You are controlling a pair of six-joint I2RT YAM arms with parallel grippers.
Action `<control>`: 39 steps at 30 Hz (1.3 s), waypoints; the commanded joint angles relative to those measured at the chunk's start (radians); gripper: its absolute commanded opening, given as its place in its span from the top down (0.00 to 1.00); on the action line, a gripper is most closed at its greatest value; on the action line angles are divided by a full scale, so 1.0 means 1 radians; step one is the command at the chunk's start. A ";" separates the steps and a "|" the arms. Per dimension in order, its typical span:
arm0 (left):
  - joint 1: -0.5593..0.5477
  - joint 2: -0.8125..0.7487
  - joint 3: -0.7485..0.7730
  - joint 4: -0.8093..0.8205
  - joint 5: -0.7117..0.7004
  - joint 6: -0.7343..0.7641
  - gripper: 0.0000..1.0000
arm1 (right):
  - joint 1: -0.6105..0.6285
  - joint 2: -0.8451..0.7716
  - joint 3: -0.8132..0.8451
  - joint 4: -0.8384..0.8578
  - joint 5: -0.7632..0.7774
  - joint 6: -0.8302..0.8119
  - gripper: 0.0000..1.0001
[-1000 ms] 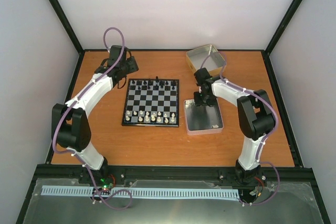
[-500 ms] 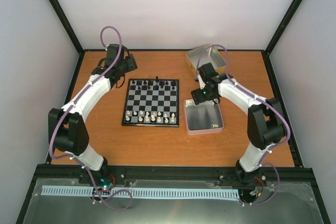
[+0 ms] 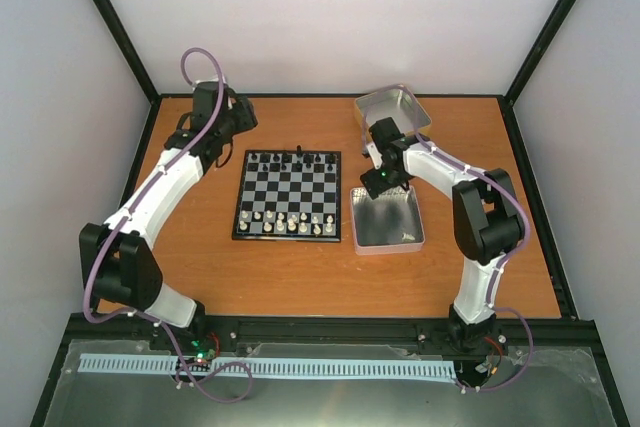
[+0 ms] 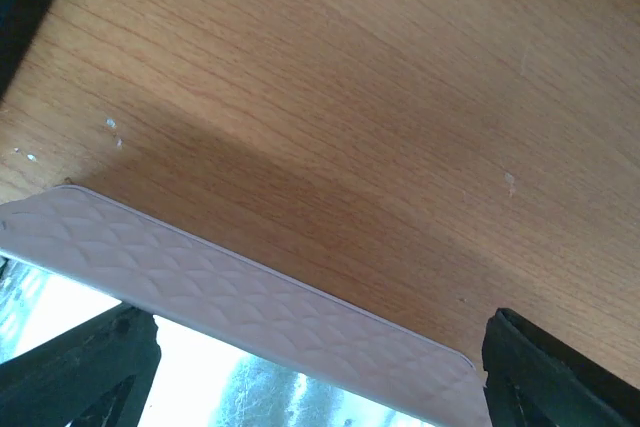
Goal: Set up the chess pieces on the board
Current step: Move the storage box to the center of the board, then pick up the chess piece from the storage box.
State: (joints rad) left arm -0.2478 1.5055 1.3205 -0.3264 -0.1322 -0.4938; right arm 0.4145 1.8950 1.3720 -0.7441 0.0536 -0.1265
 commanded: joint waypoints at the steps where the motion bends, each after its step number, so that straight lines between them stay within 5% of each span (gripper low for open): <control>1: 0.008 -0.047 -0.019 0.040 -0.018 0.033 0.37 | -0.009 -0.027 -0.018 0.038 0.013 -0.037 0.12; 9: 0.008 -0.070 -0.034 0.040 -0.015 0.039 0.37 | -0.010 0.030 -0.008 0.013 0.007 -0.014 0.18; 15: 0.008 -0.076 -0.046 0.046 -0.003 0.036 0.37 | -0.015 0.034 0.028 -0.017 0.098 0.099 0.32; 24: 0.008 -0.077 -0.064 0.053 0.027 0.033 0.37 | -0.013 -0.099 0.037 -0.065 0.049 0.219 0.18; 39: 0.008 -0.071 -0.089 0.038 0.050 0.031 0.37 | 0.043 -0.273 -0.259 -0.235 -0.048 0.552 0.39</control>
State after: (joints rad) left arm -0.2474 1.4487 1.2304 -0.3035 -0.0956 -0.4789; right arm 0.4545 1.6112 1.1664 -0.9329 0.0128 0.3038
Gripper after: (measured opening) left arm 0.633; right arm 0.616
